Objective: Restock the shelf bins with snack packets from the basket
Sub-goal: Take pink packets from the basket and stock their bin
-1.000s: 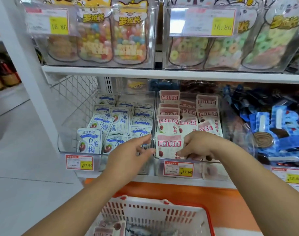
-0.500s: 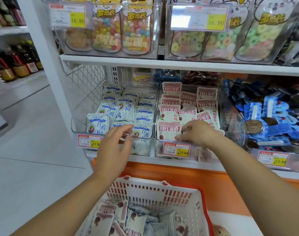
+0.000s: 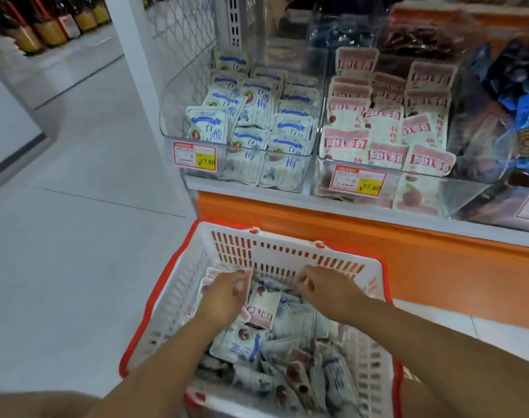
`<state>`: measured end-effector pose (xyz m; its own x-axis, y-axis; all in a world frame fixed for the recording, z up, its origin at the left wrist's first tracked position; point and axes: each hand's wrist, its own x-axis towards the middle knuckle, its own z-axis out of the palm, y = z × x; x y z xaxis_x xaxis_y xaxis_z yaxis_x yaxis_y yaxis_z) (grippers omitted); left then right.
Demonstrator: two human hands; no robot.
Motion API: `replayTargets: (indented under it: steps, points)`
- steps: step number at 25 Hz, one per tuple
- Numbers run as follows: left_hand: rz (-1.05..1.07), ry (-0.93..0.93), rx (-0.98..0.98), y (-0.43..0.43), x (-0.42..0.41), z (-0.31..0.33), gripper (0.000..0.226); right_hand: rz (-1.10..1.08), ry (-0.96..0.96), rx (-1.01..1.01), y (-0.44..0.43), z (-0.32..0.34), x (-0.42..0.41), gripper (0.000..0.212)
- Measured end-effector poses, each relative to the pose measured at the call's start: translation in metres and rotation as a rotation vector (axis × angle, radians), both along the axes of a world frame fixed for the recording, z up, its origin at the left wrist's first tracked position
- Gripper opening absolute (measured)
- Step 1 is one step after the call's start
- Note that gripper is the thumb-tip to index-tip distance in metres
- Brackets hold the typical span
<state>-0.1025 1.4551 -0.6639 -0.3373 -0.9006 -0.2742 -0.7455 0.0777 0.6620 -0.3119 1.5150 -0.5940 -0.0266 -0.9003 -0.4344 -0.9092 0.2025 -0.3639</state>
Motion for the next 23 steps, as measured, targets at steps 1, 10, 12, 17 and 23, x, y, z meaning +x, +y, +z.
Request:
replayTargets:
  steps: [1, 10, 12, 17, 23]
  points:
    - [-0.011, -0.053, 0.052, 0.005, 0.007, -0.018, 0.028, -0.038, -0.035, 0.106, 0.003, -0.029, -0.001, 0.026]
    - [0.023, -0.086, 0.236, 0.002, 0.022, -0.08, 0.032, -0.879, -0.725, 0.393, -0.019, -0.161, 0.04, 0.041]
    - [0.048, -0.066, 0.252, 0.0, 0.022, -0.076, 0.036, -0.914, -0.778, 0.403, -0.029, -0.172, 0.049, 0.036]
    - [0.113, -0.001, 0.293, -0.003, 0.023, -0.077, 0.036, -0.956, -0.784, 0.306, -0.041, -0.185, 0.054, 0.034]
    - [0.079, 0.047, 0.325, 0.0, 0.01, -0.066, 0.048, -0.603, -0.51, 0.101, -0.022, -0.155, 0.035, 0.041]
